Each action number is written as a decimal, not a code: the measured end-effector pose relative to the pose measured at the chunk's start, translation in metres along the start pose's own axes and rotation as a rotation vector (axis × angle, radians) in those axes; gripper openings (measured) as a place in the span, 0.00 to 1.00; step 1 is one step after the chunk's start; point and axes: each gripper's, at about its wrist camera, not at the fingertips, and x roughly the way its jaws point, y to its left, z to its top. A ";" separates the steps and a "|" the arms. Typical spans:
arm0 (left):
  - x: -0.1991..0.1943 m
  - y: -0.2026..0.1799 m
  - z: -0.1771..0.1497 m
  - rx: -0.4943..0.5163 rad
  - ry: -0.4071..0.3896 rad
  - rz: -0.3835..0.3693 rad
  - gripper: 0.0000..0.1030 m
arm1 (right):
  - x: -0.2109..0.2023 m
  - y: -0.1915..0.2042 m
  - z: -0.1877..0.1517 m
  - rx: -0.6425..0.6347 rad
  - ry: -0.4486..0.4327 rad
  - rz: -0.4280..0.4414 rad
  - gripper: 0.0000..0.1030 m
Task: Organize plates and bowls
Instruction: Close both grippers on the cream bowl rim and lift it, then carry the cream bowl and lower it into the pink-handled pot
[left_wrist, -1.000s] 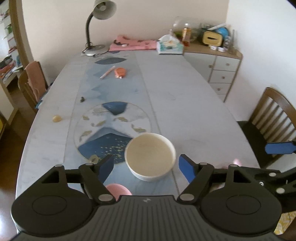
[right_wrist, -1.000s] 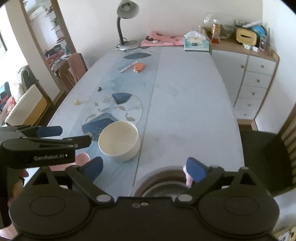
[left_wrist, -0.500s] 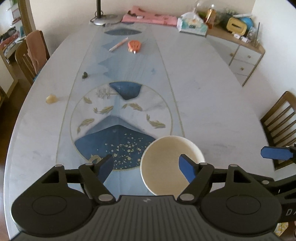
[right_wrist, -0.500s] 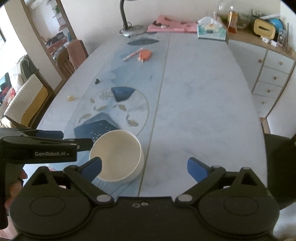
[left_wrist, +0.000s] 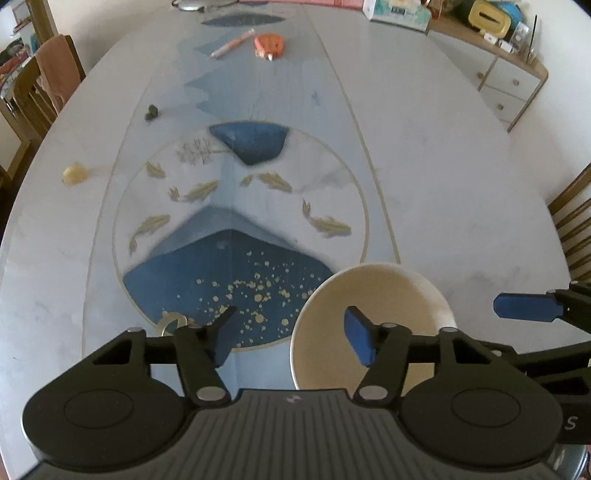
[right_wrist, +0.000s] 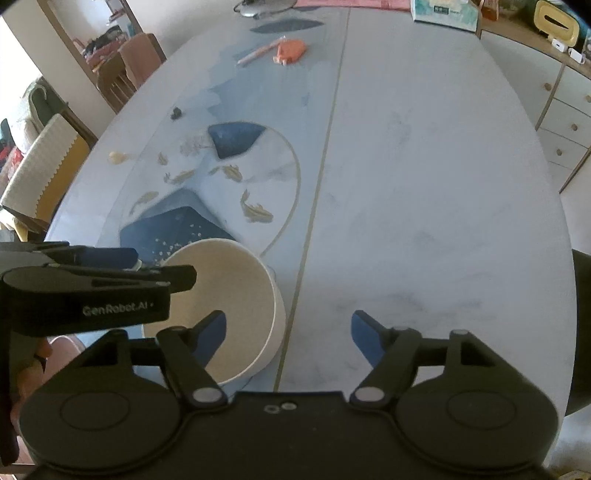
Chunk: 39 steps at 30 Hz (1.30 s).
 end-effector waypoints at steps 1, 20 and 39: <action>0.003 0.000 0.000 0.002 0.005 0.001 0.52 | 0.003 0.001 0.001 0.002 0.010 0.004 0.69; 0.009 0.003 -0.012 -0.024 0.075 0.005 0.09 | 0.009 0.009 -0.004 0.031 0.068 0.002 0.15; -0.044 -0.012 -0.022 0.027 -0.017 0.003 0.03 | -0.038 0.016 -0.014 0.055 -0.031 -0.004 0.07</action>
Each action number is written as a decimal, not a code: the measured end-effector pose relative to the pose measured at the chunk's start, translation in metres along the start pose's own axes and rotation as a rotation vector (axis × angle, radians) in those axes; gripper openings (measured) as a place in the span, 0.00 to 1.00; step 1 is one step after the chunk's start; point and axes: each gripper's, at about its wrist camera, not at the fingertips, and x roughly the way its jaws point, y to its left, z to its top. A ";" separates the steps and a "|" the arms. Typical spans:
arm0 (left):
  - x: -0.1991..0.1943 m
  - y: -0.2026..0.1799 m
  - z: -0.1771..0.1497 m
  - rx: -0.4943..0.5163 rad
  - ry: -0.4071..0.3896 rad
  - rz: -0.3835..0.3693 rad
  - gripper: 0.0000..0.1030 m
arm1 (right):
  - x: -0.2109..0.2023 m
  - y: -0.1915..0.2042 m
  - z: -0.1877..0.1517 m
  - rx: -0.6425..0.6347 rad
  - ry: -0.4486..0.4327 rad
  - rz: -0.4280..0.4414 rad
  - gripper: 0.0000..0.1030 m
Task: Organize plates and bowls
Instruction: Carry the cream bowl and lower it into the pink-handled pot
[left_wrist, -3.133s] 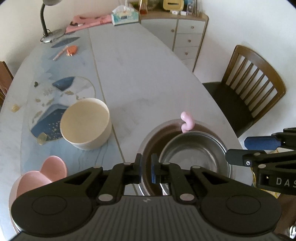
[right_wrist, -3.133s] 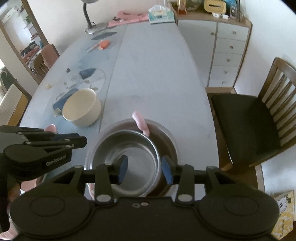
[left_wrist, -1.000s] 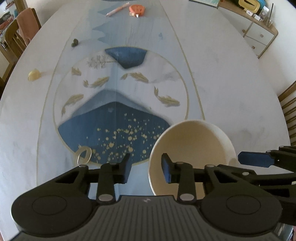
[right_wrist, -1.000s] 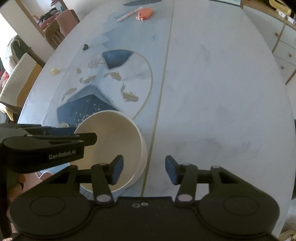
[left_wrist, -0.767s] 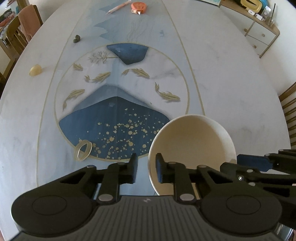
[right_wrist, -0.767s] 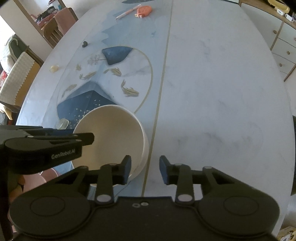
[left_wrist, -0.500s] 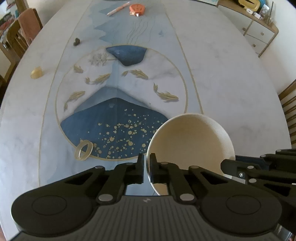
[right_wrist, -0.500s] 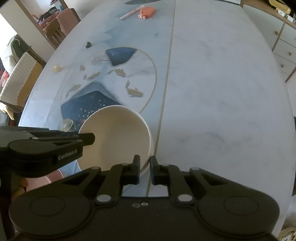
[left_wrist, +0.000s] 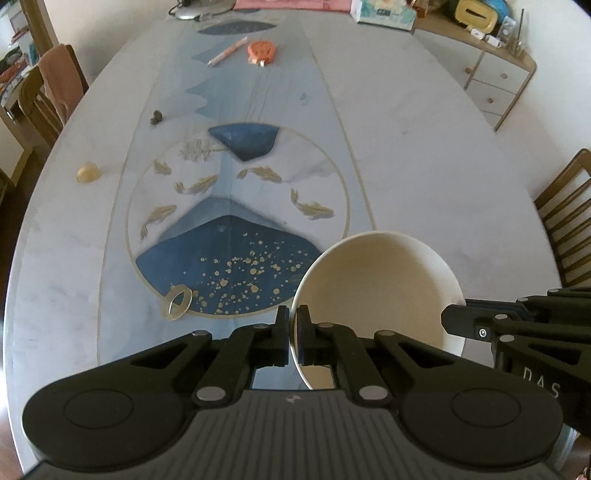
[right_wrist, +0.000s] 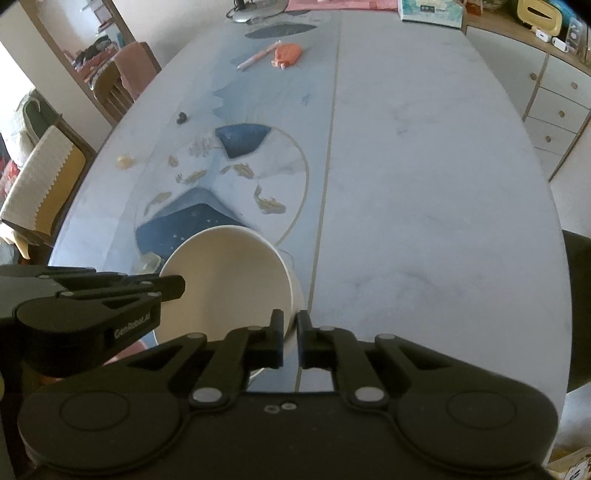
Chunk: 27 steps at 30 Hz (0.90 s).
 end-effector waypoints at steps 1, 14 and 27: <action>-0.006 -0.001 0.000 0.002 -0.007 -0.004 0.03 | -0.005 0.000 -0.001 0.002 -0.007 0.001 0.07; -0.080 -0.035 -0.024 0.074 -0.112 -0.040 0.03 | -0.081 -0.001 -0.038 0.046 -0.108 -0.019 0.07; -0.116 -0.093 -0.062 0.201 -0.154 -0.127 0.03 | -0.138 -0.027 -0.096 0.155 -0.185 -0.088 0.07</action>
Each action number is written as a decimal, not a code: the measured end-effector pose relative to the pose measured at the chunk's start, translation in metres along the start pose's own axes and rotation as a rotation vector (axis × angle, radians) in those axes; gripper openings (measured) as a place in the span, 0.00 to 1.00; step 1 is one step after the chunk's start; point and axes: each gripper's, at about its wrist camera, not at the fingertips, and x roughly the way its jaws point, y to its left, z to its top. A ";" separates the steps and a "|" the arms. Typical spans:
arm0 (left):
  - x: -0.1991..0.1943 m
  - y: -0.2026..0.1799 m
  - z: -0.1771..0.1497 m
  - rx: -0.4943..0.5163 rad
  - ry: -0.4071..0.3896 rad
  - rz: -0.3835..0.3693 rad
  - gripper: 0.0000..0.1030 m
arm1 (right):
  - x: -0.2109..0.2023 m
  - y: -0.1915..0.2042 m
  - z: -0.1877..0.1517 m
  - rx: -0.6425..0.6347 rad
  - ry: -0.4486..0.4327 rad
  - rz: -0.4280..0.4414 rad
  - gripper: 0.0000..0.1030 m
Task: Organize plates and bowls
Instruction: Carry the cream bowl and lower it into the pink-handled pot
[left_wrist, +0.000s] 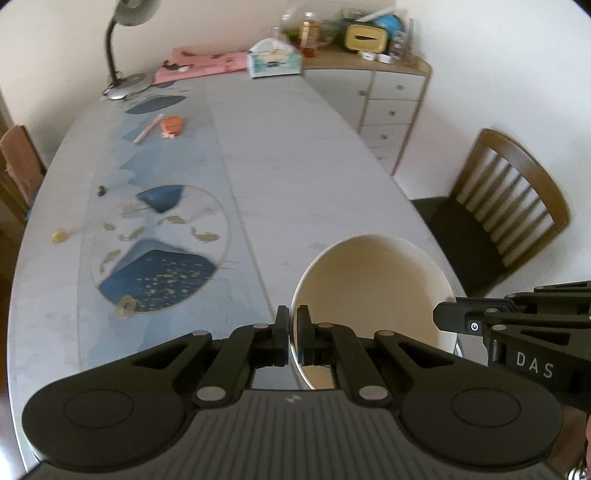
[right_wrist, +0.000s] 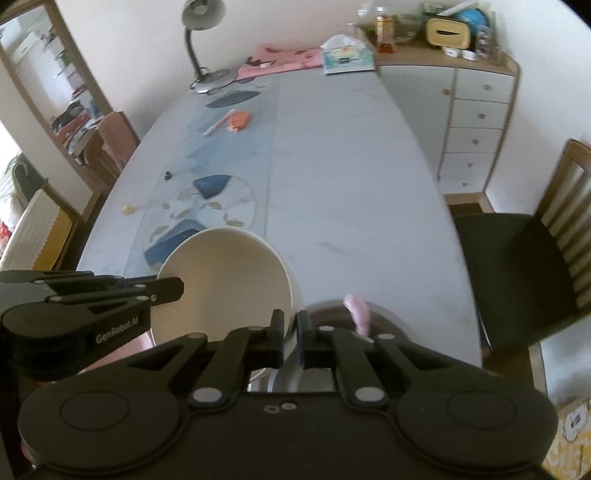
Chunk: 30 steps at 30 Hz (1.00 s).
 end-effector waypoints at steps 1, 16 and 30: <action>0.001 -0.006 -0.003 0.009 0.003 -0.006 0.03 | -0.002 -0.003 -0.004 0.010 -0.001 -0.007 0.07; 0.036 -0.056 -0.034 0.098 0.062 -0.020 0.03 | 0.007 -0.050 -0.044 0.087 0.050 -0.050 0.07; 0.065 -0.068 -0.045 0.137 0.109 0.008 0.03 | 0.031 -0.061 -0.057 0.078 0.111 -0.055 0.07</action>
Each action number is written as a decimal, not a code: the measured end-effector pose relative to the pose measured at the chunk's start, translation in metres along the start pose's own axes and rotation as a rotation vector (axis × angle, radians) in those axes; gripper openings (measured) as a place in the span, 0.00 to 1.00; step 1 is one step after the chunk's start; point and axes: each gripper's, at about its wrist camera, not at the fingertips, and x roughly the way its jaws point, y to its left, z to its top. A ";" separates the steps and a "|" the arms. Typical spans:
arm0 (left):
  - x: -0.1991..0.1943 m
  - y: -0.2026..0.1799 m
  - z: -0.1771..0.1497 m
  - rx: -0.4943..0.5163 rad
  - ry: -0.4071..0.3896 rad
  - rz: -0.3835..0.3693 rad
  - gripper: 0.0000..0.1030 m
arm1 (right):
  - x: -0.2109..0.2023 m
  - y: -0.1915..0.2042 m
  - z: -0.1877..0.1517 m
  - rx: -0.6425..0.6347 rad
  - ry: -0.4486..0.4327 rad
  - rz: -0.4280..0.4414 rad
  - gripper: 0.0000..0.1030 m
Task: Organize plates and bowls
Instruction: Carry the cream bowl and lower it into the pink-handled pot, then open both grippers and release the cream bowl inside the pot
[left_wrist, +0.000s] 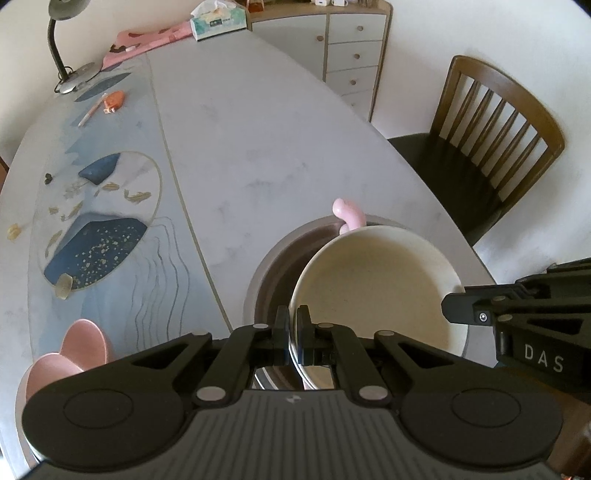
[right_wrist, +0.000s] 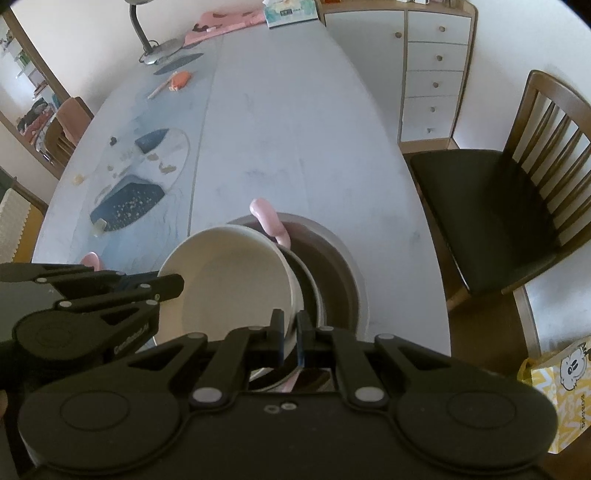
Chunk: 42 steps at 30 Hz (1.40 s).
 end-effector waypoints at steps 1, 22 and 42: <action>0.002 -0.001 -0.001 0.003 0.004 0.000 0.03 | 0.001 -0.001 0.000 -0.002 0.003 -0.002 0.07; 0.009 0.007 -0.002 -0.009 0.002 -0.023 0.03 | 0.008 -0.001 -0.002 -0.008 0.025 -0.001 0.16; -0.030 0.028 -0.014 -0.051 -0.085 -0.094 0.04 | -0.029 -0.004 -0.011 0.022 -0.055 0.074 0.38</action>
